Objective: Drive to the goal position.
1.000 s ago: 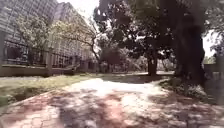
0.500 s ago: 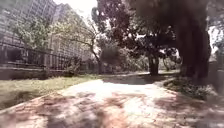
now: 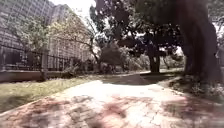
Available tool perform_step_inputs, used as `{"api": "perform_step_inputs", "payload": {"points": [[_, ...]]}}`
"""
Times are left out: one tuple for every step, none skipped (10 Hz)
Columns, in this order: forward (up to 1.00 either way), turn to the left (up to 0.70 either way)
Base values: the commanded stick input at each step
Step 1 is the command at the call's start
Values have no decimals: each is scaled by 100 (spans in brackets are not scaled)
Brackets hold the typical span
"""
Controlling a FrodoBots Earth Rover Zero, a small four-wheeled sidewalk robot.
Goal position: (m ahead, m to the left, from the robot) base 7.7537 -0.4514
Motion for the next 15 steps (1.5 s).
{"api": "perform_step_inputs", "payload": {"points": [[70, 0], [70, 0], [70, 0], [70, 0], [70, 0], [70, 0], [70, 0], [70, 0], [70, 0], [70, 0], [70, 0], [70, 0], [70, 0], [70, 0], [70, 0]]}}
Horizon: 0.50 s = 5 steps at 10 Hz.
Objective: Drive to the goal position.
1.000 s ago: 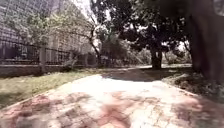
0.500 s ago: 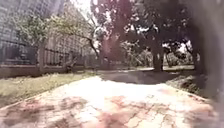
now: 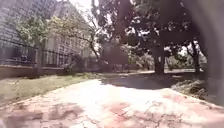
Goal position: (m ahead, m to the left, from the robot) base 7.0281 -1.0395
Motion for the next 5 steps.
{"api": "perform_step_inputs", "payload": {"points": [[70, 0], [70, 0], [70, 0], [70, -10], [70, -28]]}}
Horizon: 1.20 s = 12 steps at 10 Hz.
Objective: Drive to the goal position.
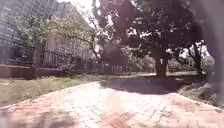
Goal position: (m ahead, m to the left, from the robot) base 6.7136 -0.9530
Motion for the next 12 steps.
{"api": "perform_step_inputs", "payload": {"points": [[70, -34], [70, -32], [70, -20], [70, -4], [70, 0], [70, 0], [70, 0], [70, 0], [70, 0], [70, 0], [70, 0], [70, 0]]}}
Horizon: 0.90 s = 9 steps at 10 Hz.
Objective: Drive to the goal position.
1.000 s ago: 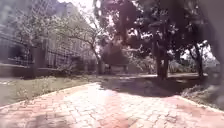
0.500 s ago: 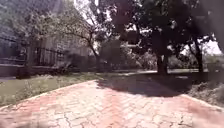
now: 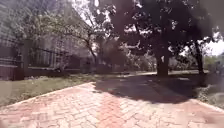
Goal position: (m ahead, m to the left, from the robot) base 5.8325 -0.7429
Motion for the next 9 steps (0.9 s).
{"api": "perform_step_inputs", "payload": {"points": [[70, 0], [70, 0], [70, 0], [70, 0], [70, 0], [70, 0], [70, 0], [70, 0], [70, 0]]}}
